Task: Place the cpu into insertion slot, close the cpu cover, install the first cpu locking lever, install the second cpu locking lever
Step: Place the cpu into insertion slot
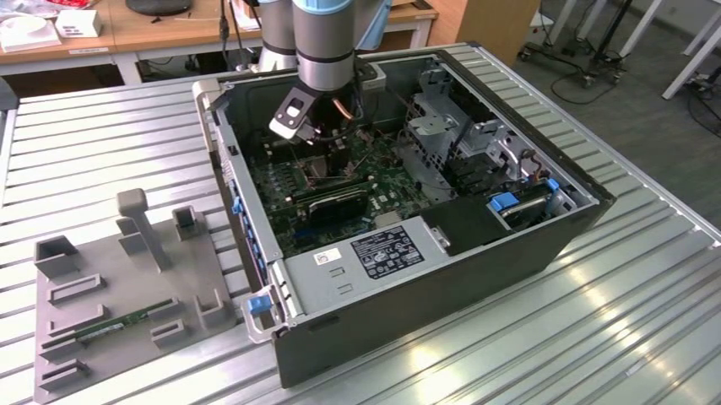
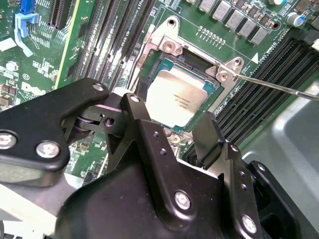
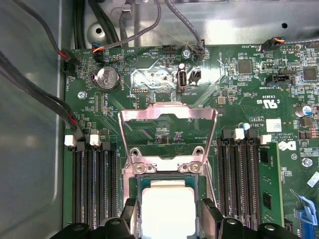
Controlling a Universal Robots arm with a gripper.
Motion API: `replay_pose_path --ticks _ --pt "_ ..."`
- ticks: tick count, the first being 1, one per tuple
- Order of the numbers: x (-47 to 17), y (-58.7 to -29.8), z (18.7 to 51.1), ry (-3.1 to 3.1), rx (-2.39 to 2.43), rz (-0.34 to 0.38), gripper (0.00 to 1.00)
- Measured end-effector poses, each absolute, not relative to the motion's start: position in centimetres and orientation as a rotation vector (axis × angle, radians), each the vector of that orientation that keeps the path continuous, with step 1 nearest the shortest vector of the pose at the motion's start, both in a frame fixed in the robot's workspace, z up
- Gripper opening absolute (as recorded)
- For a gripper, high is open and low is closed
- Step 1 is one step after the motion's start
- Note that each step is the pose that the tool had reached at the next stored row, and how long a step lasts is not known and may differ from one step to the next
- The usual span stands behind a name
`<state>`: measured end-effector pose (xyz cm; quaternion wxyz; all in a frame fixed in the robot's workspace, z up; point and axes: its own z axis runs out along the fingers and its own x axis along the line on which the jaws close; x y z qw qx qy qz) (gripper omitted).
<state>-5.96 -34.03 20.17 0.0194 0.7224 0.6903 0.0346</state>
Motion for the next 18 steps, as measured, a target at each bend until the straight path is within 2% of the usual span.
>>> replay_pose_path --ticks 5,6,7,9,10,14,16,18 --pt "-5.96 -34.03 20.20 2.142 2.242 0.107 0.61" --pt "-5.96 -34.03 20.21 2.142 2.242 0.107 0.55" --pt "-5.96 -34.03 20.22 2.142 2.242 0.107 0.55" --pt "-5.96 -34.03 20.23 2.142 2.242 0.107 0.43" --pt "-5.96 -34.03 20.24 2.142 2.242 0.107 0.43" --pt "-5.96 -34.03 20.26 2.142 2.242 0.107 0.19" --pt "-5.96 -34.03 20.28 2.142 2.242 0.107 0.19" --pt "-5.96 -34.03 20.29 2.142 2.242 0.107 0.11"
